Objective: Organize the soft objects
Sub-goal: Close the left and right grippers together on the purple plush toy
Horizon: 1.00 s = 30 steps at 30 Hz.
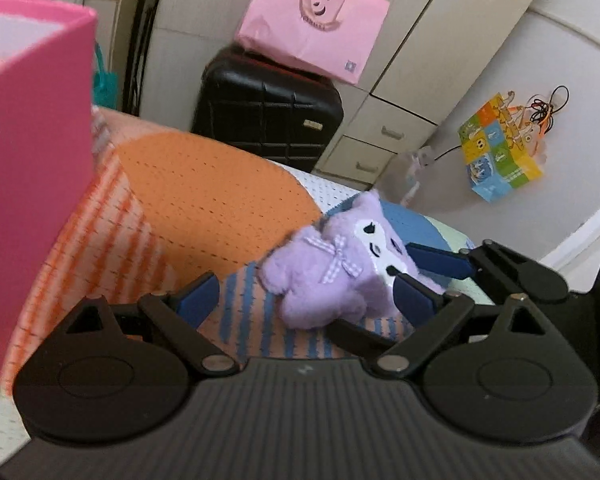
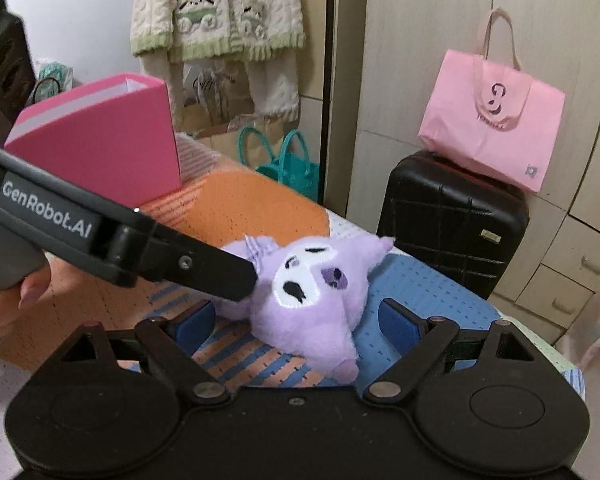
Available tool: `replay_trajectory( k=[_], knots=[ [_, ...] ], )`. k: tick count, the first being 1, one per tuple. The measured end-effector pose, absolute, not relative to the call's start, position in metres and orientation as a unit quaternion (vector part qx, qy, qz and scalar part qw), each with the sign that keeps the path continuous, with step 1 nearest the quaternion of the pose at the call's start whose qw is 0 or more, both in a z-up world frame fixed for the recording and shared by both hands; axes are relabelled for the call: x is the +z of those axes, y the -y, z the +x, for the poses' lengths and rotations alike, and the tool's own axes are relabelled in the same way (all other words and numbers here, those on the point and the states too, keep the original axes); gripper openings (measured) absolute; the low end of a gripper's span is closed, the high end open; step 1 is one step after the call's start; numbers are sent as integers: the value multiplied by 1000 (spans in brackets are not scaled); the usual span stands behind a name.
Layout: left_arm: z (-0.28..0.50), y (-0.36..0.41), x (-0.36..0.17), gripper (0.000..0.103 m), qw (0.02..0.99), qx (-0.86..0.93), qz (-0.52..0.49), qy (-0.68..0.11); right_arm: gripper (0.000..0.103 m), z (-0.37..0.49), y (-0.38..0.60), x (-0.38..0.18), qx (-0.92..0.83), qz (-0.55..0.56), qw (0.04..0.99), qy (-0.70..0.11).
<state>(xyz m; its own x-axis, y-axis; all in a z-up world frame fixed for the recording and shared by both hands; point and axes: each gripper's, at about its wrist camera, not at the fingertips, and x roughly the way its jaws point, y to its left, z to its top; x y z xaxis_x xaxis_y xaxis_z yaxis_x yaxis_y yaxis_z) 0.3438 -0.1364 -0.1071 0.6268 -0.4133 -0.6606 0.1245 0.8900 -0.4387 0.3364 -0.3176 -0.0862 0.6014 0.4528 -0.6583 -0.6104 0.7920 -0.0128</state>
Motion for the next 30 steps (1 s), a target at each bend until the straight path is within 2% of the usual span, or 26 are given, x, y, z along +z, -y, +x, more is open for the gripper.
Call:
replay_trajectory(
  k=[6, 8, 11, 14, 19, 30],
  knots=[
    [352, 148, -110, 94, 887, -165, -182, -390, 84, 339, 316, -90, 309, -112, 882, -337],
    [352, 153, -110, 94, 890, -161, -170, -391, 78, 338, 315, -91, 303, -110, 884, -339],
    [350, 155, -108, 85, 891, -159, -158, -394, 67, 338, 317, -90, 295, -96, 889, -337],
    [348, 154, -108, 82, 893, -158, -156, -391, 61, 337, 316, -91, 281, -95, 895, -334],
    [342, 159, -107, 78, 898, -159, -141, -385, 58, 334, 315, -92, 266, -87, 901, -331],
    [305, 161, -87, 78, 905, -177, -106, -372, 57, 298, 311, -75, 241, -73, 913, -321]
  ],
)
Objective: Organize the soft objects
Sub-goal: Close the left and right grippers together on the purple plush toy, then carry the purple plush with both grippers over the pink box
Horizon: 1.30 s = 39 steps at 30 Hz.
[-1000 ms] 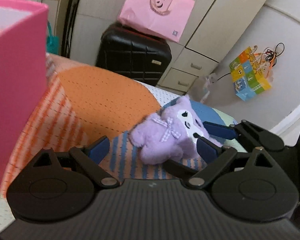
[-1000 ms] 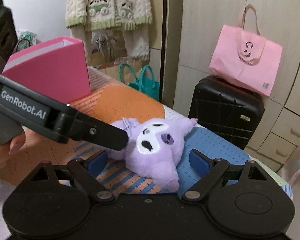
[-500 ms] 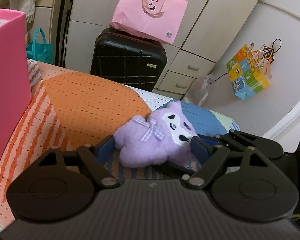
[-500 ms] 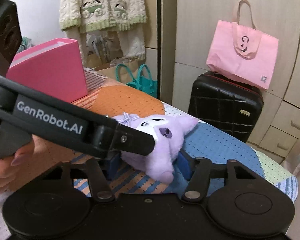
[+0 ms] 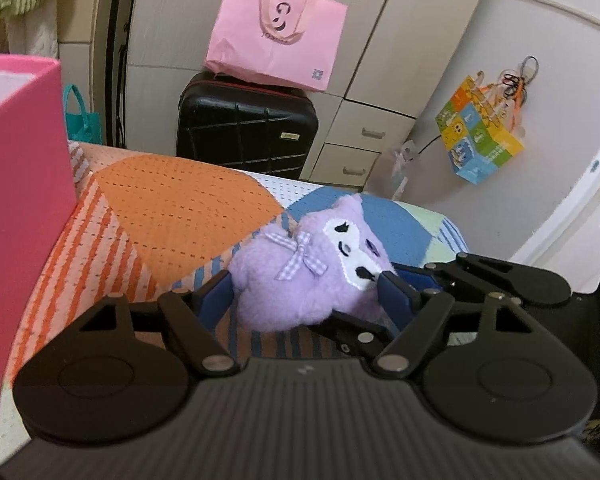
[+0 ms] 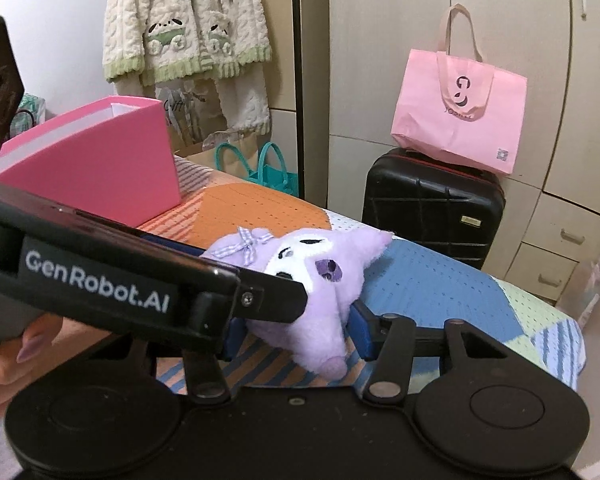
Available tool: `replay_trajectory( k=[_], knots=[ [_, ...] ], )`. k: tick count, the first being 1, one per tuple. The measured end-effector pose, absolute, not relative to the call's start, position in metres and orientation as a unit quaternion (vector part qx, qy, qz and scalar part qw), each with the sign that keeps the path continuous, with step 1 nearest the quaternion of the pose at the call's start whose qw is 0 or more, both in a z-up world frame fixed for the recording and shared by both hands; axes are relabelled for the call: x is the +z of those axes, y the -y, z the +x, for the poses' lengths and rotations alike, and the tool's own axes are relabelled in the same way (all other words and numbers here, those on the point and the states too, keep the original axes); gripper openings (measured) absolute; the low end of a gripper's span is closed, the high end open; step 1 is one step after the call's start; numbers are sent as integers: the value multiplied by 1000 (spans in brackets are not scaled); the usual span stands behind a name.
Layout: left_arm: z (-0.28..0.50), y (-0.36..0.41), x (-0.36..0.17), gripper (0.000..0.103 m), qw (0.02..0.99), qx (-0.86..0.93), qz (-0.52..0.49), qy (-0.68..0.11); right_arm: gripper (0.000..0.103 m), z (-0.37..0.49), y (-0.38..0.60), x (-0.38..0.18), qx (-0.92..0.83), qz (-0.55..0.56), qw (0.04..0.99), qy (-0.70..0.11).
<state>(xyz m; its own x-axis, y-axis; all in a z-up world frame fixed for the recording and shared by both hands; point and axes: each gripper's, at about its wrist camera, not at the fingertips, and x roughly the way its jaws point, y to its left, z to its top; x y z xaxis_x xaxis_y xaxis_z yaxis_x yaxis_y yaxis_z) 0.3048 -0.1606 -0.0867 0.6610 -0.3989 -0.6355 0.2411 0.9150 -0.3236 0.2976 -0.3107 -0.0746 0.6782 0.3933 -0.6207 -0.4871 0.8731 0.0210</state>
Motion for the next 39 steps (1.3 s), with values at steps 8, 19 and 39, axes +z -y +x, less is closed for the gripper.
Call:
replay_trajectory(
  k=[8, 19, 39],
  knots=[
    [260, 153, -66, 78, 901, -197, -84, -378, 57, 247, 307, -58, 219, -38, 919, -326],
    [194, 133, -49, 78, 893, -223, -68, -385, 57, 175, 287, -44, 186, 2, 921, -342],
    [81, 47, -5, 78, 897, -259, -72, -351, 58, 63, 208, 7, 192, -46, 928, -316]
  ],
)
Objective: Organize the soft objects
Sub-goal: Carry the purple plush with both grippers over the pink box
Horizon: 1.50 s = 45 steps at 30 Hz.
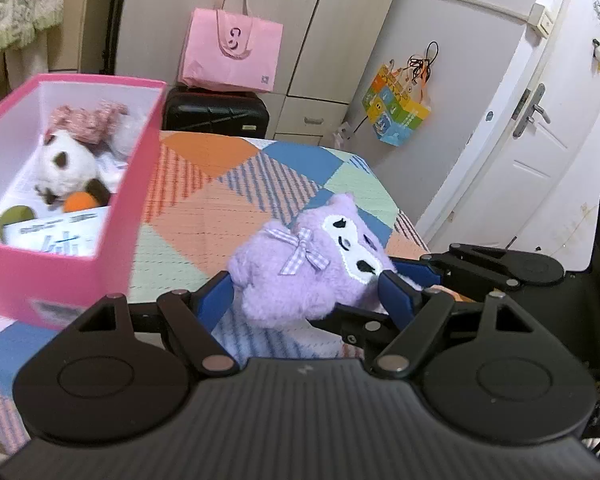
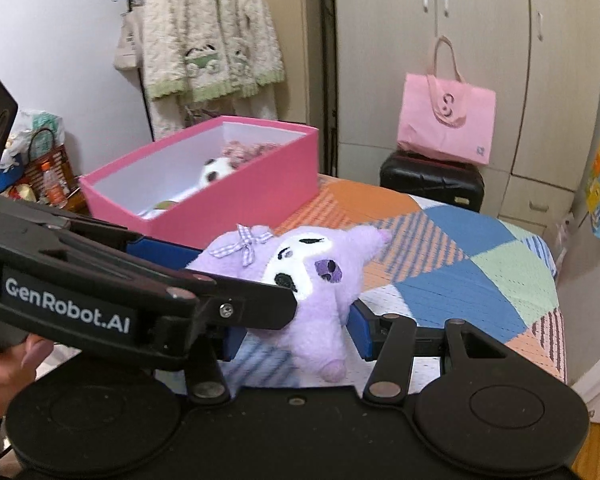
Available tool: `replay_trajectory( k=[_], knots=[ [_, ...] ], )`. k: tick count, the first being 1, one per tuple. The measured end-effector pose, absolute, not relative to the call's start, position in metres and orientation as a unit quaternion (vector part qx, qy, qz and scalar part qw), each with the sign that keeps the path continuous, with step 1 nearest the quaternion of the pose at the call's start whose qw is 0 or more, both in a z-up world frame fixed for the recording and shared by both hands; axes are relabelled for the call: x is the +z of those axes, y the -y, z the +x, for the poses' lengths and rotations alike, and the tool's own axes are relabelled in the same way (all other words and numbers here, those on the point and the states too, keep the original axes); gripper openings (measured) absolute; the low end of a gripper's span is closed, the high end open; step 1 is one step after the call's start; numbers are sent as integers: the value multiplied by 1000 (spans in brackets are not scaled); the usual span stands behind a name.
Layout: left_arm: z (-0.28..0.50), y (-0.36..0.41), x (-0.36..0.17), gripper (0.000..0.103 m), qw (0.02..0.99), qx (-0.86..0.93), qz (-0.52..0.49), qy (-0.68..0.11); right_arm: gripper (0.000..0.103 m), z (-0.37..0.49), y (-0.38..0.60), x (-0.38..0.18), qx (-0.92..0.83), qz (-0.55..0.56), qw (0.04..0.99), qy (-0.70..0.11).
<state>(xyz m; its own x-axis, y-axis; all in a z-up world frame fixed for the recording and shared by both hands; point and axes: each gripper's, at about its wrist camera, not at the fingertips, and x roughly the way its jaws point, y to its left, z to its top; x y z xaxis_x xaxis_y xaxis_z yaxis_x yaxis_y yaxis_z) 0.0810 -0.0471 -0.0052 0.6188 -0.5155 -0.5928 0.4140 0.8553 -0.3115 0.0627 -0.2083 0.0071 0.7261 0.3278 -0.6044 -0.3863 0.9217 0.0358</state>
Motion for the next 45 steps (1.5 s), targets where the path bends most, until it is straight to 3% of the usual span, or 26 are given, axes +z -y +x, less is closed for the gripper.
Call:
replay_trajectory(
  k=[13, 24, 34, 45],
  knots=[
    [60, -20, 28, 78, 929, -210, -69, -295, 58, 66, 146, 37, 251, -61, 929, -266],
    [118, -67, 41, 78, 948, -137, -79, -275, 58, 147, 99, 42, 312, -65, 916, -245],
    [194, -99, 19, 79, 939, -88, -109, -313, 59, 232, 65, 22, 374, -102, 877, -284],
    [222, -112, -15, 79, 919, -79, -133, -363, 61, 252, 36, -4, 345, -175, 860, -333]
  ],
)
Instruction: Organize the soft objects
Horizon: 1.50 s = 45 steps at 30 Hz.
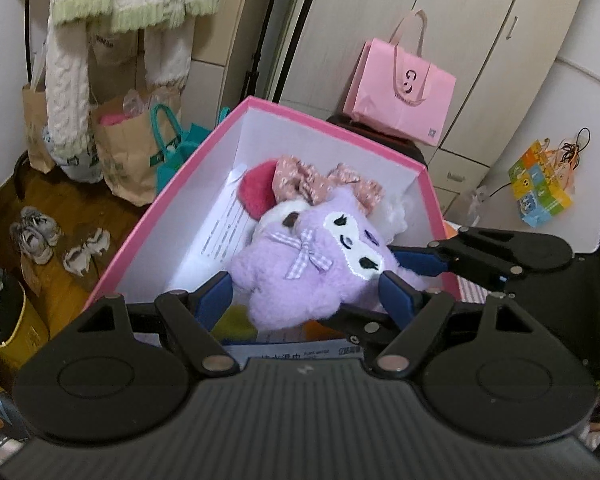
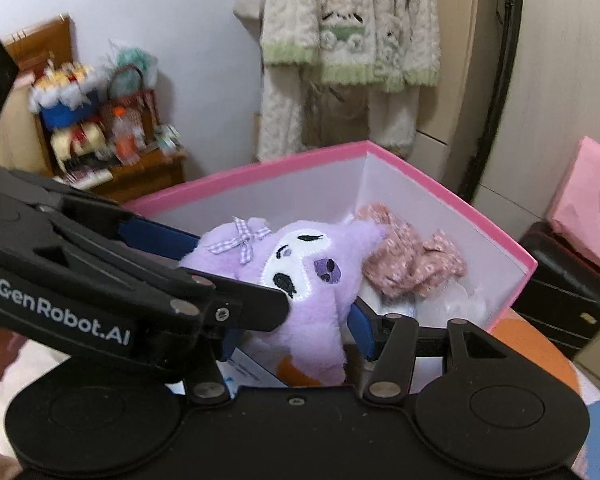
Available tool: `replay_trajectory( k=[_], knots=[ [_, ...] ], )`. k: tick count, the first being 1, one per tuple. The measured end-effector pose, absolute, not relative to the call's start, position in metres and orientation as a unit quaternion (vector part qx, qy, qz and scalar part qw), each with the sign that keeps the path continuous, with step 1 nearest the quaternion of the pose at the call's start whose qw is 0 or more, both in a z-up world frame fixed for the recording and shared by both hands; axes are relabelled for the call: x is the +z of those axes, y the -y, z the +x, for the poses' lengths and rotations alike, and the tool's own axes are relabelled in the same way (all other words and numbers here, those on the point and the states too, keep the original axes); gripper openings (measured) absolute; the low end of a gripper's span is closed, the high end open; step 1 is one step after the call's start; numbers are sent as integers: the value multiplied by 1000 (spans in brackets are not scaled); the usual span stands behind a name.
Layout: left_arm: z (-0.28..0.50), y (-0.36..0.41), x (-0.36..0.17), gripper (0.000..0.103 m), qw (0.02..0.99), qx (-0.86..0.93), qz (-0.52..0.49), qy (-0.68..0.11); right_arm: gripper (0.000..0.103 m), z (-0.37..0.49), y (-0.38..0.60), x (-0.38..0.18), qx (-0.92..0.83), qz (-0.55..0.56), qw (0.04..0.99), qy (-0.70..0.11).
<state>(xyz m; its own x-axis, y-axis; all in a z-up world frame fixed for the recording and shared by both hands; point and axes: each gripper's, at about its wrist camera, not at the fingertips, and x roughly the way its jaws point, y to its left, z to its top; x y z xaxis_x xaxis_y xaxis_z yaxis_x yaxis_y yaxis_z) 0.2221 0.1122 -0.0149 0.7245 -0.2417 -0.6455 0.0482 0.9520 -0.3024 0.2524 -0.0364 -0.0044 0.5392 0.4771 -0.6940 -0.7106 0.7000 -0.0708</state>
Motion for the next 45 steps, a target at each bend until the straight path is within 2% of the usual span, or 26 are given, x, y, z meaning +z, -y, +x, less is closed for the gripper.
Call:
replay_trajectory(
  k=[9, 23, 33, 39, 41, 45],
  knots=[
    [206, -110, -10, 81, 931, -64, -107, -342, 73, 234, 39, 1, 316, -218, 865, -322],
    [152, -99, 28, 82, 946, -78, -78, -305, 77, 185, 75, 35, 282, -205, 893, -285],
    [113, -88, 50, 83, 942, -118, -64, -308, 80, 148, 107, 54, 262, -176, 907, -278],
    [91, -80, 58, 88, 938, -144, -49, -312, 86, 128, 130, 58, 244, -152, 914, -287],
    [82, -76, 60, 91, 941, -142, -37, -304, 91, 121, 139, 58, 237, -138, 916, -292],
    [70, -72, 62, 98, 946, -138, -27, -293, 93, 107, 156, 59, 219, -106, 922, -300]
  ],
)
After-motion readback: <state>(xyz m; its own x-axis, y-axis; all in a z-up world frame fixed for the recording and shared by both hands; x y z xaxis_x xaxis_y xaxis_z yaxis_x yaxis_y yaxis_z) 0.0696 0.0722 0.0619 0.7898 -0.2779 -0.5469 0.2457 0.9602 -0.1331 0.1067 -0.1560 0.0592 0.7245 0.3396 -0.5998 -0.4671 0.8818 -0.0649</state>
